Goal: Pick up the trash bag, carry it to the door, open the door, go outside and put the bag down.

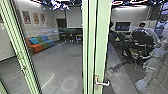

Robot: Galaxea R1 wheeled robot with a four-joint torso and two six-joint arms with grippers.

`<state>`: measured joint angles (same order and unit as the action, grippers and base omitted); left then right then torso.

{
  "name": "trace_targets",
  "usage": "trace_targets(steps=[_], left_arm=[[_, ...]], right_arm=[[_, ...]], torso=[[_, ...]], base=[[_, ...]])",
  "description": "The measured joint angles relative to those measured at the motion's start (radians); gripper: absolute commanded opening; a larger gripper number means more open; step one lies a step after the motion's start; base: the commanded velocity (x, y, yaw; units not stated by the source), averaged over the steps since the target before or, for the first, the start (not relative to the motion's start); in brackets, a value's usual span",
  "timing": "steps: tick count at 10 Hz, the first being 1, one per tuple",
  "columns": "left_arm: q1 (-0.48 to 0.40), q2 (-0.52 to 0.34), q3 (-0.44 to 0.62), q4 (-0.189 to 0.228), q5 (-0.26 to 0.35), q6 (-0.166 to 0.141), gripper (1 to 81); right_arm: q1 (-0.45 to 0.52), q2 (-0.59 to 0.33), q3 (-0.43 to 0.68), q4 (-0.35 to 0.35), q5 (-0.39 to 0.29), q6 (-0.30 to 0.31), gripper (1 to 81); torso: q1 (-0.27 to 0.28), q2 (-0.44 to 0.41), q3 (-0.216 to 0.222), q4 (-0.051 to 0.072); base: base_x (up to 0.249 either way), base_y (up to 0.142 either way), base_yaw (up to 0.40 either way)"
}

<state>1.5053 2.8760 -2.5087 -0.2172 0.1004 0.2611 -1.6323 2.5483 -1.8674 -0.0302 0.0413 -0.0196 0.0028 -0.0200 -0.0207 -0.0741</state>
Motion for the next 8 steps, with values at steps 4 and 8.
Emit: trace_targets(steps=[4,8], left_arm=[[0.000,0.000,0.000,0.000,0.004,0.000,1.0],[0.000,0.017,0.000,0.000,0.004,0.000,1.0]], right_arm=[[-0.014,-0.221,0.266,0.000,0.026,0.000,81.1],[-0.005,-0.406,0.475,0.000,0.041,0.000,81.1]], torso=[[0.000,0.000,0.000,0.000],[0.000,0.000,0.000,0.000]], base=[[0.000,0.000,0.000],[0.000,0.000,0.000]])
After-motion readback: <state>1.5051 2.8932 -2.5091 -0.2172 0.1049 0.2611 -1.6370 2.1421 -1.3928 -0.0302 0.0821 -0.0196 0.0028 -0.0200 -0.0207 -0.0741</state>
